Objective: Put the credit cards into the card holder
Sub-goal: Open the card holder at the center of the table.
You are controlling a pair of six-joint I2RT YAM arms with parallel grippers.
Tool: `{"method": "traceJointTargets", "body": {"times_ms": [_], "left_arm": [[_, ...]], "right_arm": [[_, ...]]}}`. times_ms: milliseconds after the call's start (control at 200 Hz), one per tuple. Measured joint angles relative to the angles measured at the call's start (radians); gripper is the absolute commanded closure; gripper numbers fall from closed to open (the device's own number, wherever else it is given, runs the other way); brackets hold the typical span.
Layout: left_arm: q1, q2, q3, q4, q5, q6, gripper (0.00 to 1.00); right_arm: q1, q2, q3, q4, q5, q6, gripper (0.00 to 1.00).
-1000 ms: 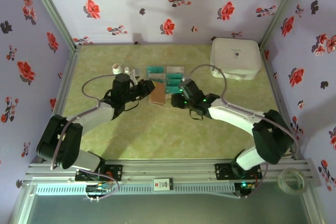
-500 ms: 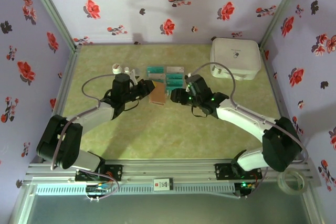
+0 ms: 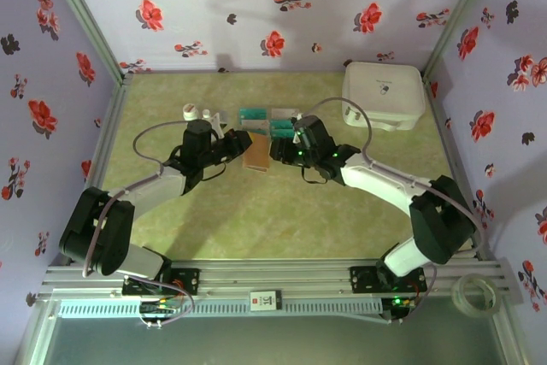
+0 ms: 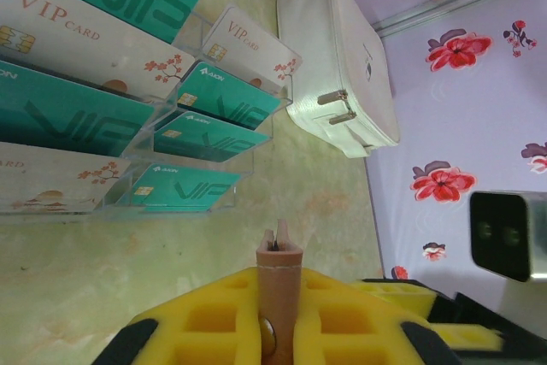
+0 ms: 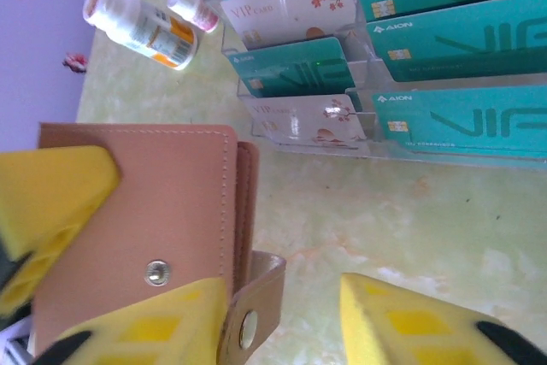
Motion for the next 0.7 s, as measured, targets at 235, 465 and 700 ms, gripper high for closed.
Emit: {"method": "traceJointTargets", "body": {"times_ms": [235, 465, 700], "left_arm": [[0.0, 0.0, -0.001, 0.001, -0.001, 0.002, 0.89], [0.0, 0.029, -0.049, 0.05, -0.004, 0.022, 0.57], [-0.003, 0.106, -0.116, 0.128, -0.004, 0.012, 0.45]], "right_arm": [[0.0, 0.027, 0.0, 0.034, -0.012, 0.012, 1.0], [0.002, -0.018, -0.028, 0.045, -0.05, 0.033, 1.0], [0.02, -0.079, -0.032, 0.051, -0.102, 0.066, 1.0]]}}
